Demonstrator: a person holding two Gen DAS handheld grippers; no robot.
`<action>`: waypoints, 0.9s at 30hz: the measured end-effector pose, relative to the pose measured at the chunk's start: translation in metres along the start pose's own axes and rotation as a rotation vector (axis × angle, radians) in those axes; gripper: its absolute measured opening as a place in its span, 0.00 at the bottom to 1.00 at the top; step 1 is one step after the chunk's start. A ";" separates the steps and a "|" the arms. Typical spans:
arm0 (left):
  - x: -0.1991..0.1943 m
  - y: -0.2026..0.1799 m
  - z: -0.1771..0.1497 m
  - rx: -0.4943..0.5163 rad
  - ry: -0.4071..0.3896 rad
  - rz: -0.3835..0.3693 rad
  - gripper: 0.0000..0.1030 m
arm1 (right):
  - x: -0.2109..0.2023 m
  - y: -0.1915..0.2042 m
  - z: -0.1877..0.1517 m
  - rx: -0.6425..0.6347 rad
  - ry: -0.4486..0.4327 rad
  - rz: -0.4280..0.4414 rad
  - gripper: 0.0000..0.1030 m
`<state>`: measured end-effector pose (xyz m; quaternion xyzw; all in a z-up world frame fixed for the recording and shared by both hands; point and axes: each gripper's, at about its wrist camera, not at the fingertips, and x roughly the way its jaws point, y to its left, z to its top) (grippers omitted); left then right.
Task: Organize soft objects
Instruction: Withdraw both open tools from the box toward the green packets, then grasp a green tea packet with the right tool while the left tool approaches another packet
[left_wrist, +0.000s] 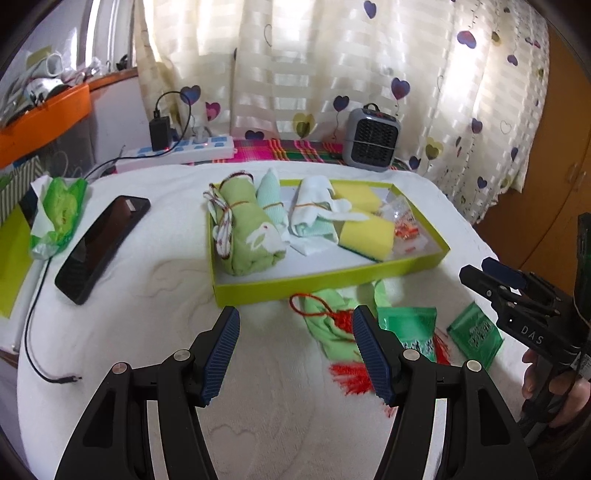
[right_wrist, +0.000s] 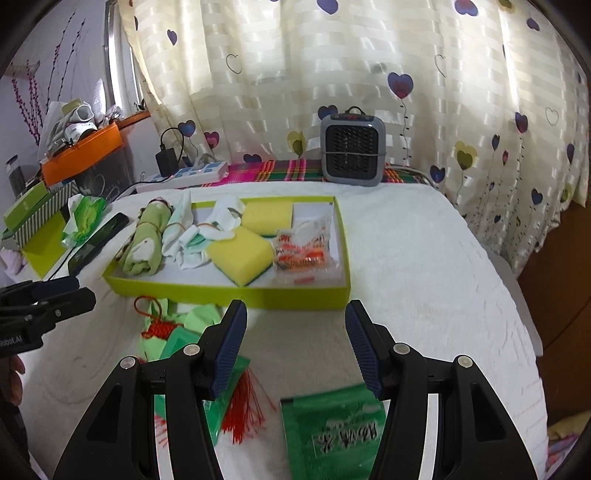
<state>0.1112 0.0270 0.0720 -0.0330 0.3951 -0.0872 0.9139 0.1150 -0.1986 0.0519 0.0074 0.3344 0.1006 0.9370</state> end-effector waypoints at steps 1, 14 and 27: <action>-0.001 -0.001 -0.002 0.002 0.000 -0.004 0.61 | -0.001 0.000 -0.002 0.005 0.001 0.001 0.55; 0.000 -0.012 -0.018 0.072 -0.001 0.014 0.61 | -0.018 -0.003 -0.026 0.045 0.008 -0.033 0.55; 0.014 -0.017 -0.028 0.067 0.033 -0.039 0.61 | -0.024 -0.017 -0.052 0.100 0.063 -0.043 0.55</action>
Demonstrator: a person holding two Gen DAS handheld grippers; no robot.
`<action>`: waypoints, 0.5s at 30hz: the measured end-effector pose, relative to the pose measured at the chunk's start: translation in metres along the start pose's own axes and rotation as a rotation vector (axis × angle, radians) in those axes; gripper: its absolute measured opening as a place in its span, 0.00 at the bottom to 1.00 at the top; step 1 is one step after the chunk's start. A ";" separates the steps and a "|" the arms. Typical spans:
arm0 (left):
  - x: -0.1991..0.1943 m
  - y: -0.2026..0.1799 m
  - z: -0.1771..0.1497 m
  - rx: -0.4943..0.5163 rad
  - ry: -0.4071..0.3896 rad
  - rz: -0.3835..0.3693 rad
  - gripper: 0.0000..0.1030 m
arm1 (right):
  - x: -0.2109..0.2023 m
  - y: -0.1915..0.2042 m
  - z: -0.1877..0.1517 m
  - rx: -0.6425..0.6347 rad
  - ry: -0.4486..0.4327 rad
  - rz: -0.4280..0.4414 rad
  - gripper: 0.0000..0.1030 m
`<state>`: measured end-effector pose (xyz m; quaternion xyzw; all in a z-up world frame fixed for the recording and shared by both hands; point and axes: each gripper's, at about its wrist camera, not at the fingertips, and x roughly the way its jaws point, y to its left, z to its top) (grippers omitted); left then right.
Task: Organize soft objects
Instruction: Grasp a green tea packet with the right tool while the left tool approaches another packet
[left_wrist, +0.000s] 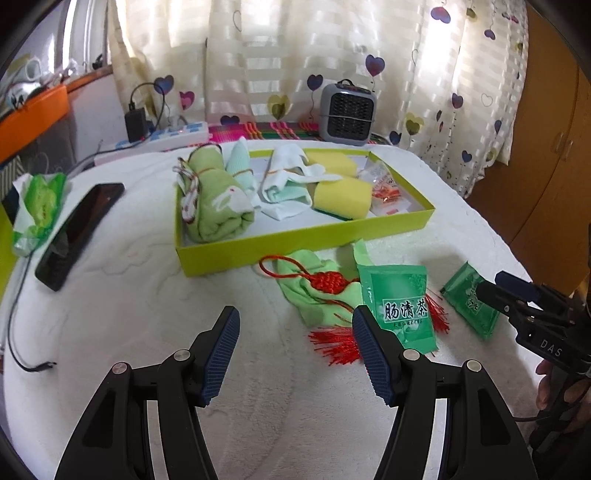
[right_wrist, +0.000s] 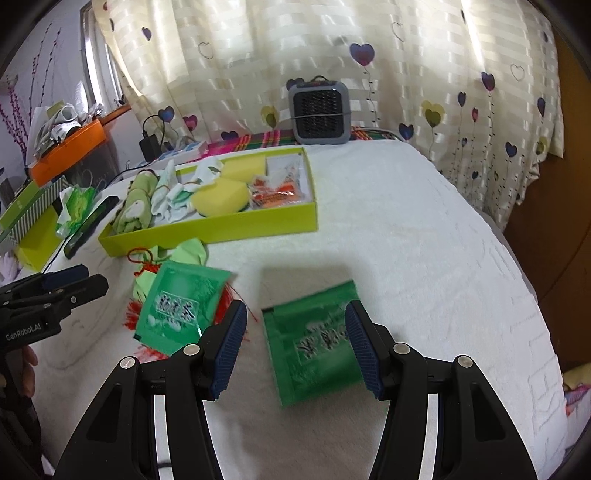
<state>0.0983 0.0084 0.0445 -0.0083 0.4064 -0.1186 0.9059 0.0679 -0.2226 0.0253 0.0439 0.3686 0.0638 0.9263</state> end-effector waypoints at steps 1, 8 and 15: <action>0.001 0.001 -0.001 -0.005 0.004 -0.005 0.61 | 0.000 -0.004 -0.002 0.010 0.004 -0.002 0.55; 0.006 0.005 -0.007 -0.055 0.033 -0.059 0.61 | 0.006 -0.021 -0.009 0.048 0.036 -0.001 0.55; 0.007 -0.001 -0.009 -0.057 0.053 -0.059 0.61 | 0.016 -0.026 -0.006 0.040 0.055 0.026 0.68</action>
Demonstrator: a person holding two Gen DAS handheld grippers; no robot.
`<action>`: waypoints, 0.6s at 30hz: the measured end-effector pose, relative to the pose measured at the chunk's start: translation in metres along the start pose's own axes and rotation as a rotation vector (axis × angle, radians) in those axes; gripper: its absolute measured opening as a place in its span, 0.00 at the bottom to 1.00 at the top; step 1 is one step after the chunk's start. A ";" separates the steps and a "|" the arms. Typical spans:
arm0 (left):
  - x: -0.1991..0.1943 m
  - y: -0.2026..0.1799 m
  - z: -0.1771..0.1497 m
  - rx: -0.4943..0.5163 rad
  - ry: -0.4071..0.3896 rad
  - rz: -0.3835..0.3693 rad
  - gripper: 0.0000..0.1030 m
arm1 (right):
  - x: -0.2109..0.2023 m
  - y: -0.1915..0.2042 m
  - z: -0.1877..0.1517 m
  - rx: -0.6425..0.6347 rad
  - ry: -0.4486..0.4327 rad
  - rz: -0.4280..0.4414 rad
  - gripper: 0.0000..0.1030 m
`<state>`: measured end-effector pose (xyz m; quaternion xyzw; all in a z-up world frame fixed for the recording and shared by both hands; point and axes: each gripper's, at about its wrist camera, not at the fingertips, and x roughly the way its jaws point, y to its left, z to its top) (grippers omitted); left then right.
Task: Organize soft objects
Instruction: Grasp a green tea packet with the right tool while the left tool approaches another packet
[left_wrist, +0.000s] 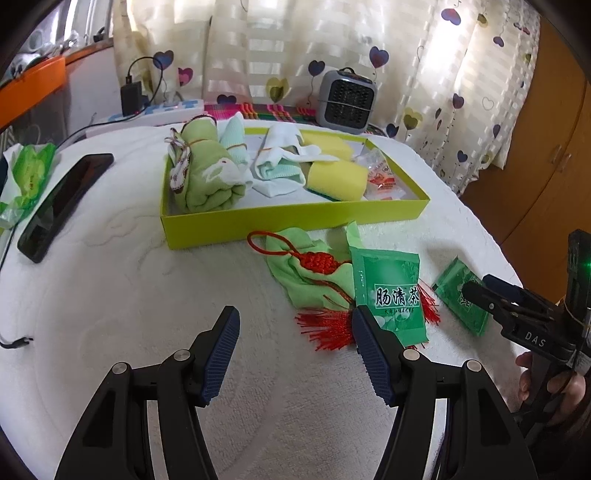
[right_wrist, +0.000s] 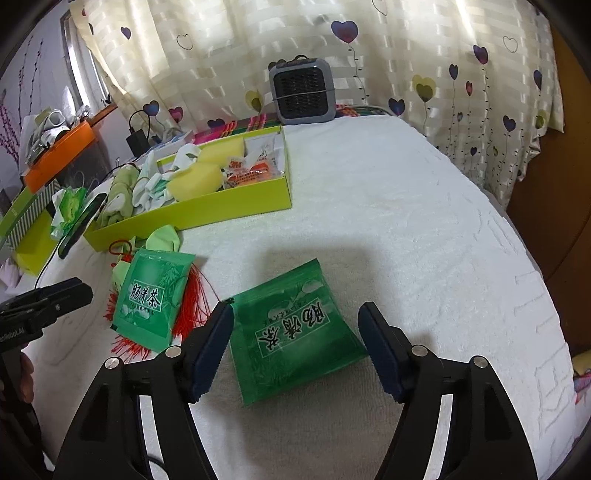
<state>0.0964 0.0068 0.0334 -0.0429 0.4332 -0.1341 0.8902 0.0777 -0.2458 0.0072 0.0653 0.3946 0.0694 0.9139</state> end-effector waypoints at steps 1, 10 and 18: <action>0.001 -0.001 0.000 -0.002 0.004 -0.008 0.61 | 0.001 -0.001 0.001 -0.002 0.005 0.002 0.69; 0.008 -0.016 0.000 -0.003 0.049 -0.086 0.61 | 0.013 -0.007 0.003 -0.030 0.065 -0.003 0.68; 0.012 -0.037 0.003 0.041 0.068 -0.104 0.61 | 0.012 -0.004 0.002 -0.076 0.066 -0.041 0.58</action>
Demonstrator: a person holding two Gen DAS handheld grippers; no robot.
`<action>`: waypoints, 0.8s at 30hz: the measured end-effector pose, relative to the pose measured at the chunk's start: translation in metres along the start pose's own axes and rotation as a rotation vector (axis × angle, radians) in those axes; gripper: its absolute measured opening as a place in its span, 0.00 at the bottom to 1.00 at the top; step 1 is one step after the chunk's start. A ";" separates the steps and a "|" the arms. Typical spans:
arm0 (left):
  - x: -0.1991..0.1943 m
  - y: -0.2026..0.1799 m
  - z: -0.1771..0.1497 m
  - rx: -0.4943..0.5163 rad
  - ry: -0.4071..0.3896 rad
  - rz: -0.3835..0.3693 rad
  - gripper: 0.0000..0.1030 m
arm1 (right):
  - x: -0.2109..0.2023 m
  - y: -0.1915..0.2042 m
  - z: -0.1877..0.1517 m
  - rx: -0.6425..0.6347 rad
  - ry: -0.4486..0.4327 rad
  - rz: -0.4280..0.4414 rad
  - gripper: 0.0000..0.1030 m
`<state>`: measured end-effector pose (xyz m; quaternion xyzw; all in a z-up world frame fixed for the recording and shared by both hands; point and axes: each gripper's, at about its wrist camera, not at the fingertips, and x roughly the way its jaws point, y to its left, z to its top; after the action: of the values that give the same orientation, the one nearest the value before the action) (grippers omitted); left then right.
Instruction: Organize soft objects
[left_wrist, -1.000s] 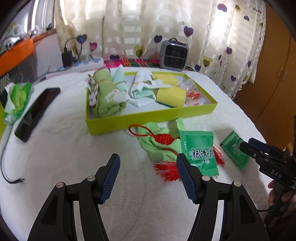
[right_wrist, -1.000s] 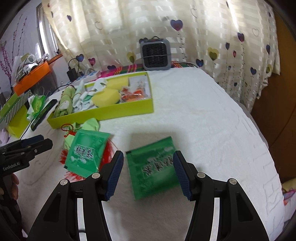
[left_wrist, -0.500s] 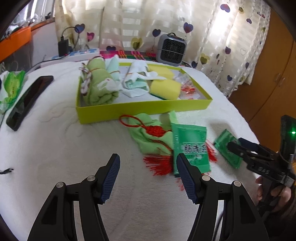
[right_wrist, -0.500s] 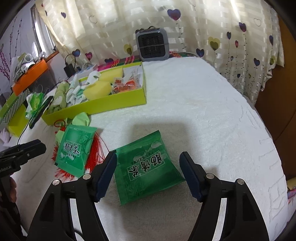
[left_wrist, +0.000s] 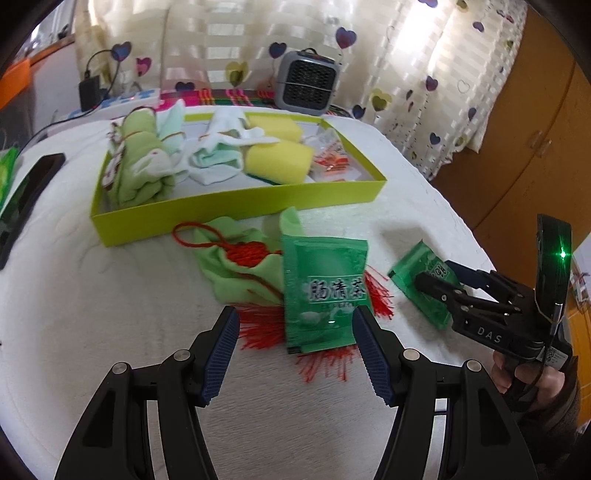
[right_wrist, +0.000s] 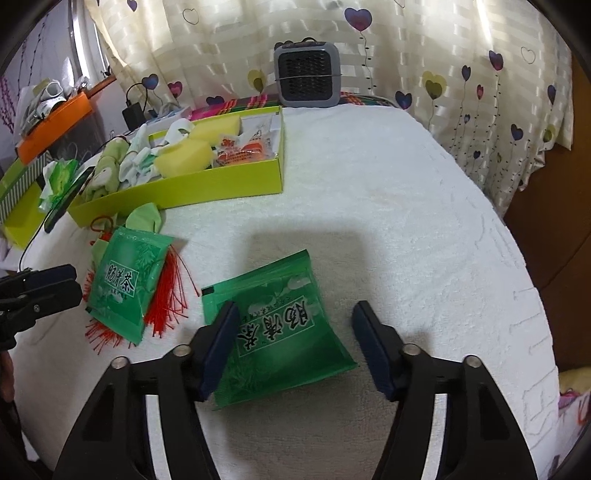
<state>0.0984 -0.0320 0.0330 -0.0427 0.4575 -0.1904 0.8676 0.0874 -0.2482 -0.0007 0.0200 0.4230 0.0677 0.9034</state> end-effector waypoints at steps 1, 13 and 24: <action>0.001 -0.001 0.001 0.002 0.001 0.000 0.61 | -0.001 -0.001 0.000 0.003 -0.002 -0.002 0.54; 0.018 -0.007 0.008 -0.020 0.033 0.023 0.61 | -0.011 -0.005 -0.001 0.013 -0.052 0.019 0.17; 0.019 -0.022 0.009 -0.023 0.029 -0.077 0.61 | -0.016 -0.012 -0.004 0.039 -0.071 0.067 0.12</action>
<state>0.1084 -0.0606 0.0290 -0.0674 0.4700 -0.2191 0.8524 0.0752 -0.2625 0.0077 0.0543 0.3909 0.0891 0.9145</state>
